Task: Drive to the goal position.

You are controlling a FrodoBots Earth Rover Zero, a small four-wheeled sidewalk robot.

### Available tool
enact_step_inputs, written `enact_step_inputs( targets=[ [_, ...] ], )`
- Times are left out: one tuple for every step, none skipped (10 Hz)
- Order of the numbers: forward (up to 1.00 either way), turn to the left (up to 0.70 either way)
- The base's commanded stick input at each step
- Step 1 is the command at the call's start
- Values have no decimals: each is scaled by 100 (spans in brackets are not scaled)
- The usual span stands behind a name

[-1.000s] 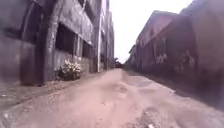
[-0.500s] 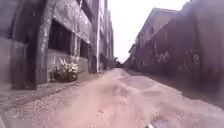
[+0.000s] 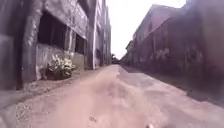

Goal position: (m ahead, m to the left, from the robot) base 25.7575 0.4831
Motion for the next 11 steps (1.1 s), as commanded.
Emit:
enact_step_inputs(
  targets=[
    [60, 0],
    [60, 0],
    [60, 0],
    [60, 0],
    [60, 0],
    [60, 0],
    [60, 0],
    [60, 0],
    [60, 0],
    [60, 0],
    [60, 0]
  ],
)
